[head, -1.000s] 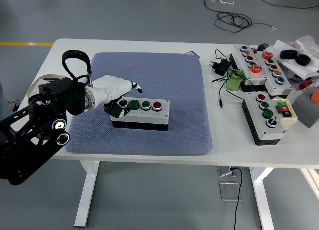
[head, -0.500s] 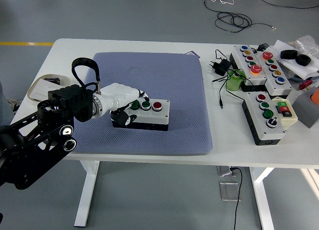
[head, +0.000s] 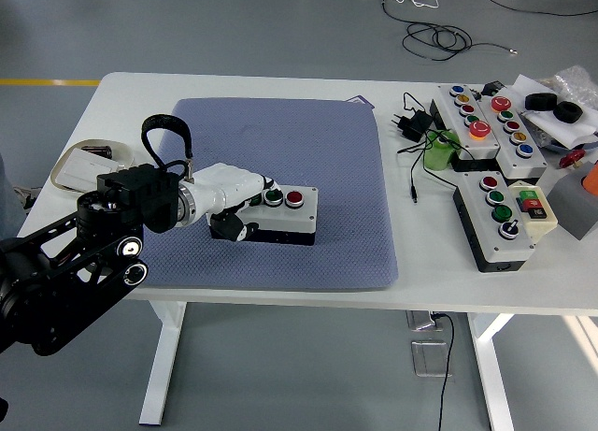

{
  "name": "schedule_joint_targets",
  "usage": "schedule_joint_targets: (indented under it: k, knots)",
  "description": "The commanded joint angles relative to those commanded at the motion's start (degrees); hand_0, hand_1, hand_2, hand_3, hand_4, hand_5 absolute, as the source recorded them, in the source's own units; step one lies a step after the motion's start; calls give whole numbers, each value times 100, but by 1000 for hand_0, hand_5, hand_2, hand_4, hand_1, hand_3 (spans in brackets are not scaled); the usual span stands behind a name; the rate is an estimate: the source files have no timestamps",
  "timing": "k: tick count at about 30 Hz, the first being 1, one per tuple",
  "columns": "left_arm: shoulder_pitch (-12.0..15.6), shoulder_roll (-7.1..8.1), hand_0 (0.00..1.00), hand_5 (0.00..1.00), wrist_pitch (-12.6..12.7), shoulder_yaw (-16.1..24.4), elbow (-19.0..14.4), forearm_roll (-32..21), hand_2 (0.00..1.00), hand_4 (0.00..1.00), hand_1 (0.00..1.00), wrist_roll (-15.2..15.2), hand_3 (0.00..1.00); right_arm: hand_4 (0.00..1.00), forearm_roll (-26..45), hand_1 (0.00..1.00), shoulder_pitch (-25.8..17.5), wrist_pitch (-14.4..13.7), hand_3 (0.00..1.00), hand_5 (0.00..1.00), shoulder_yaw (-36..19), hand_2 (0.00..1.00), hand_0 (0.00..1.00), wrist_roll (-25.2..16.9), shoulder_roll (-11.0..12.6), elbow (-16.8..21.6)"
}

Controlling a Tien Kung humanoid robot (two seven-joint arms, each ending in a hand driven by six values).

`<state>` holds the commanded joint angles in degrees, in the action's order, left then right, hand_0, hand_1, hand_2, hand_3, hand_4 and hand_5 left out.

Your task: Pick up the button,place it on the desk,press the button,press the button

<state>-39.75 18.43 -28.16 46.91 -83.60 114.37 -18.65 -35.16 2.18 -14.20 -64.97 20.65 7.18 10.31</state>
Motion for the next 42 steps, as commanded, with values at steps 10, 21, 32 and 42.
schedule_joint_targets:
  k: [10, 21, 32, 42]
  knots:
    - [-10, 34, 41, 98, -34, 55, 21, -4, 46, 572, 2, -5, 843, 301, -8, 511, 5, 5, 605, 405, -14, 552, 654, -3, 0, 0]
    - [-36, 64, 41, 102, -115, -131, 56, -33, 46, 572, 2, -32, 841, 302, -23, 511, 12, 2, 605, 405, -38, 552, 654, 3, -5, 0]
    - [-42, 61, 42, 103, -19, -168, 107, 40, 47, 573, 4, 6, 838, 300, -20, 511, 20, 3, 604, 406, -34, 551, 654, 2, -3, 0]
    - [-41, -133, 41, 97, 47, 221, 35, -5, 47, 573, 2, 51, 838, 299, -6, 510, 26, 2, 604, 406, -13, 551, 654, -2, 2, 0]
